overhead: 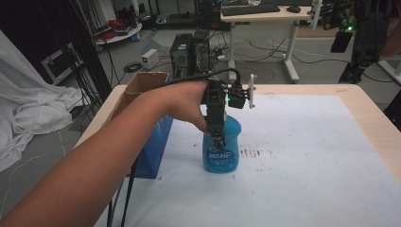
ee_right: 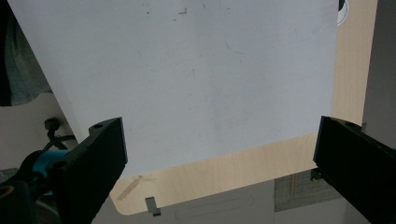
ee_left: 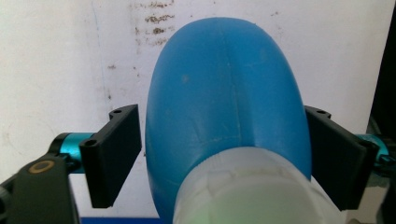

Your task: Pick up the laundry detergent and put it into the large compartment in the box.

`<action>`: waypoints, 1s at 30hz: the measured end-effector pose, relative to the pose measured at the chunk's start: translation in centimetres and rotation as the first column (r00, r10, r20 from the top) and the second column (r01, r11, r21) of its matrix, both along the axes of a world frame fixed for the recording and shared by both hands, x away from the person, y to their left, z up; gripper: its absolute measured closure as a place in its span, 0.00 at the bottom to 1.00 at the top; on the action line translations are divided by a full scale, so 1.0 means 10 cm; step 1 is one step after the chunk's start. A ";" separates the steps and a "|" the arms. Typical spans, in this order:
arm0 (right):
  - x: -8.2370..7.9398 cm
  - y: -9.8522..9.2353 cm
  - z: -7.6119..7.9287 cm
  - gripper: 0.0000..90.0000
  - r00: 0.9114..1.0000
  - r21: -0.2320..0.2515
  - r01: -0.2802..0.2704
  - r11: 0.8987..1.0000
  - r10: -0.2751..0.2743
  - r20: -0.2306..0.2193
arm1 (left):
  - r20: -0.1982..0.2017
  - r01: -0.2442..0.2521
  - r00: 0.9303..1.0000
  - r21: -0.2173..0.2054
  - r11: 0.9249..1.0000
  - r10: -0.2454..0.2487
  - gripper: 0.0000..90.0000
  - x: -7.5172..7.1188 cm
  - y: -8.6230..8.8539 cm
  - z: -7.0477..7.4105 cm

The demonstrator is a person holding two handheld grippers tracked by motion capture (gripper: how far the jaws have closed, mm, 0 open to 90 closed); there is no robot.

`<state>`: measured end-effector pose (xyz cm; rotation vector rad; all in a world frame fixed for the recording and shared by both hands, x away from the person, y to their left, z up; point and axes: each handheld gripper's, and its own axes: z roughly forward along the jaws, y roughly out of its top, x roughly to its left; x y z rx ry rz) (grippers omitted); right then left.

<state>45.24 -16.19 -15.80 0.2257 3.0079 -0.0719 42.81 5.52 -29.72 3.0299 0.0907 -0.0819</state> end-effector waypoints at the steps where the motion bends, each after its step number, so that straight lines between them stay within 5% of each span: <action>1: 0.00 0.00 0.00 0.02 1.000 0.000 0.000 1.000 0.000 0.000 | 0.001 0.000 1.000 0.001 1.000 0.000 0.19 0.00 0.00 0.00; 30: -0.02 -0.01 0.00 0.02 1.000 0.003 0.001 1.000 -0.001 0.005 | -0.003 0.015 1.000 0.035 0.999 -0.015 0.39 -0.01 -0.06 -0.02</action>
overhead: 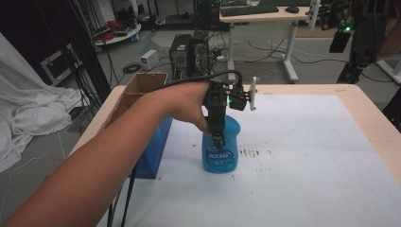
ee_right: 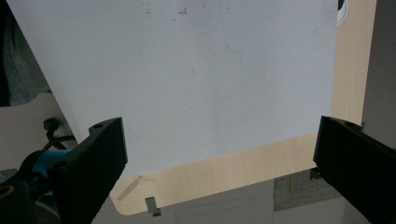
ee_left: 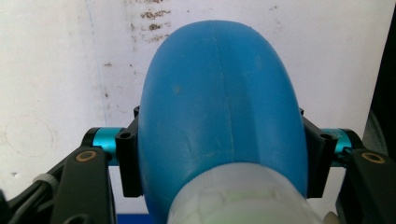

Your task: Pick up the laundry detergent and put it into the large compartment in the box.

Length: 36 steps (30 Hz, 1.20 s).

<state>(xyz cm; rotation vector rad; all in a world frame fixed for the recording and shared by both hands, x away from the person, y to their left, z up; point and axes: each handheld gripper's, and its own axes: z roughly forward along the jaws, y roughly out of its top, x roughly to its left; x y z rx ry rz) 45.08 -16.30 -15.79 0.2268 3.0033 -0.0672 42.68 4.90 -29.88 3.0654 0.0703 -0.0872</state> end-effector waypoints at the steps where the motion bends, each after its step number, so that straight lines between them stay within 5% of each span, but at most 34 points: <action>1: 0.00 0.00 0.00 0.02 1.000 0.001 0.001 1.000 -0.001 0.001 | 0.008 -0.003 1.000 0.001 1.000 0.003 0.40 0.00 0.00 0.00; 14: 0.00 0.00 -0.02 0.02 1.000 0.005 0.001 1.000 -0.001 -0.001 | 0.027 -0.026 0.999 0.035 0.999 0.025 0.42 -0.02 -0.03 0.02; 26: -0.02 0.01 -0.01 0.02 1.000 0.005 0.001 1.000 -0.001 -0.002 | 0.040 -0.088 0.995 0.039 0.995 0.086 0.42 -0.05 0.19 0.59; 30: -0.02 0.01 -0.01 0.02 1.000 0.007 -0.001 1.000 0.001 -0.001 | 0.043 -0.099 0.994 0.044 0.994 0.097 0.42 -0.03 0.24 0.67; 31: -0.03 0.03 -0.01 0.02 1.000 0.008 -0.010 1.000 0.010 -0.001 | 0.052 -0.127 0.991 0.039 0.991 0.125 0.42 -0.02 0.34 0.83; 36: -0.03 0.03 0.00 0.02 1.000 0.011 -0.009 1.000 0.010 -0.002 | 0.058 -0.178 0.983 0.037 0.983 0.176 0.42 0.00 0.50 1.07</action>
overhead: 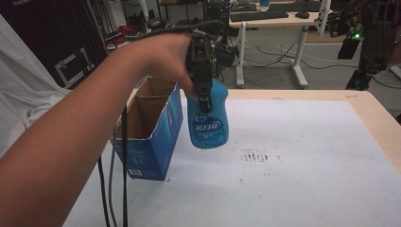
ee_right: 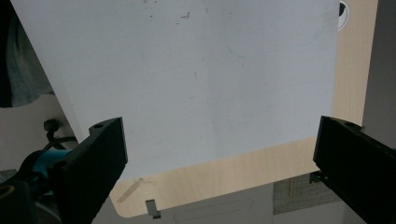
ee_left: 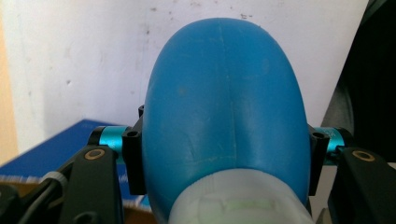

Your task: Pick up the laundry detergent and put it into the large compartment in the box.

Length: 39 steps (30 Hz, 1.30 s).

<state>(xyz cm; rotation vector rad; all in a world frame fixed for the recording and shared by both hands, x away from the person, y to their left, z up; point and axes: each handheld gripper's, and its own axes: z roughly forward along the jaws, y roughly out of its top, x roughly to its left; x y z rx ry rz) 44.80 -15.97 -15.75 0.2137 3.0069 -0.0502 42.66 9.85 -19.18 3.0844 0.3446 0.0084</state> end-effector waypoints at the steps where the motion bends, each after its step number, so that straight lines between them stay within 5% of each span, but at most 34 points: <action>1: 0.00 0.00 0.00 0.02 1.000 0.001 -0.001 1.000 0.001 0.000 | 0.000 0.000 1.000 0.000 1.000 0.000 0.42 0.00 0.00 0.00; 9: 0.02 0.00 -0.01 0.02 1.000 -0.001 0.000 1.000 0.000 0.002 | 0.025 -0.098 0.995 -0.009 0.995 0.098 0.42 0.04 0.31 0.38; 17: 0.03 0.04 -0.01 0.02 1.000 -0.002 -0.007 1.000 0.007 -0.002 | 0.024 -0.211 0.977 -0.043 0.976 0.213 0.42 0.07 0.65 0.66; 25: 0.04 0.05 -0.02 0.02 1.000 -0.004 0.000 1.000 0.000 -0.002 | 0.010 -0.337 0.941 -0.055 0.940 0.338 0.42 0.04 0.99 0.82; 27: 0.03 0.05 -0.02 0.02 1.000 -0.005 0.001 1.000 -0.001 -0.001 | 0.010 -0.337 0.941 -0.055 0.940 0.338 0.42 0.04 0.99 0.82; 28: 0.03 0.05 -0.02 0.02 1.000 -0.005 0.001 1.000 -0.001 -0.001 | 0.012 -0.357 0.934 -0.046 0.933 0.358 0.42 0.03 1.07 0.83; 34: 0.04 0.07 -0.02 0.02 1.000 -0.002 -0.007 1.000 0.007 -0.001 | 0.004 -0.397 0.918 -0.023 0.918 0.397 0.42 0.01 1.24 0.82; 35: 0.03 0.08 -0.02 0.02 1.000 -0.008 -0.007 1.000 0.007 -0.001 | -0.007 -0.433 0.902 -0.022 0.901 0.433 0.42 0.01 1.33 0.81; 39: 0.03 0.11 -0.02 0.02 1.000 -0.007 -0.007 1.000 0.007 0.002 | -0.019 -0.493 0.870 -0.019 0.870 0.493 0.42 0.01 1.43 0.79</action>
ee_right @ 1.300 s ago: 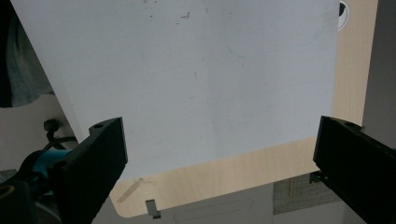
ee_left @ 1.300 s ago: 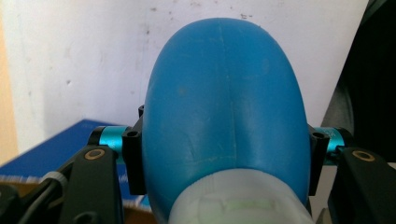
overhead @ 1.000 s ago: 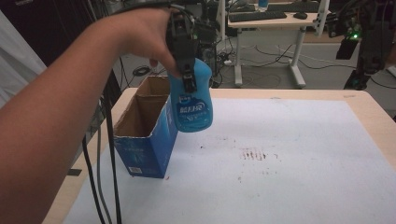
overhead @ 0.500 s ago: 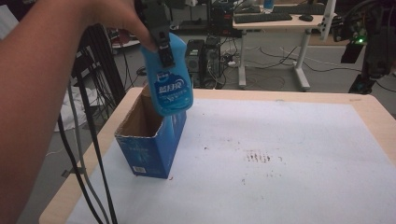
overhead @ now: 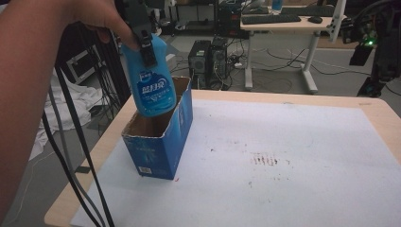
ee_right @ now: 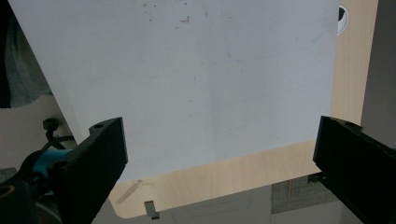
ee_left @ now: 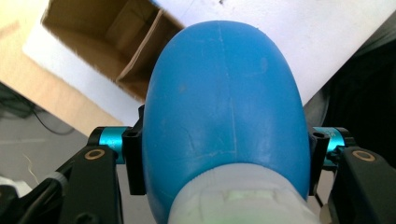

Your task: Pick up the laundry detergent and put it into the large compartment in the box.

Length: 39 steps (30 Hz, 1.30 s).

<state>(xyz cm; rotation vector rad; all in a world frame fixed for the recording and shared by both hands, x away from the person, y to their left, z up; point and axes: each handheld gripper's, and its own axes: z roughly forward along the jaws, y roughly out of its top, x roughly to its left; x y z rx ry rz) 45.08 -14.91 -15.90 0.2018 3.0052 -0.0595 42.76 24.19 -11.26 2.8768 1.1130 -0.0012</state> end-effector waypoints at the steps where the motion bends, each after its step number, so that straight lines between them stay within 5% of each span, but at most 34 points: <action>1: 0.00 0.01 0.00 0.02 1.000 0.003 -0.004 1.000 0.004 0.000 | -0.002 -0.016 1.000 0.004 1.000 0.016 0.42 0.00 0.02 -0.01; 8: 0.00 0.03 0.00 0.02 1.000 -0.002 0.000 1.000 0.000 0.000 | -0.021 -0.095 0.995 0.011 0.995 0.096 0.42 0.02 0.11 -0.14; 15: 0.00 0.06 -0.01 0.02 1.000 -0.005 -0.003 1.000 0.003 0.001 | -0.061 -0.177 0.983 -0.011 0.984 0.176 0.42 0.05 0.16 -0.39; 18: 0.00 0.06 -0.01 0.02 1.000 -0.006 -0.004 1.000 0.004 0.000 | -0.067 -0.171 0.983 -0.008 0.985 0.170 0.42 0.06 0.17 -0.42; 22: 0.00 0.06 -0.02 0.02 1.000 -0.005 -0.012 1.000 0.012 -0.002 | -0.079 -0.193 0.978 -0.009 0.981 0.192 0.42 0.09 0.15 -0.64; 39: 0.01 0.07 -0.04 0.02 1.000 -0.009 -0.011 1.000 0.011 -0.004 | -0.104 -0.128 0.986 0.018 0.992 0.129 0.42 0.15 0.11 -1.22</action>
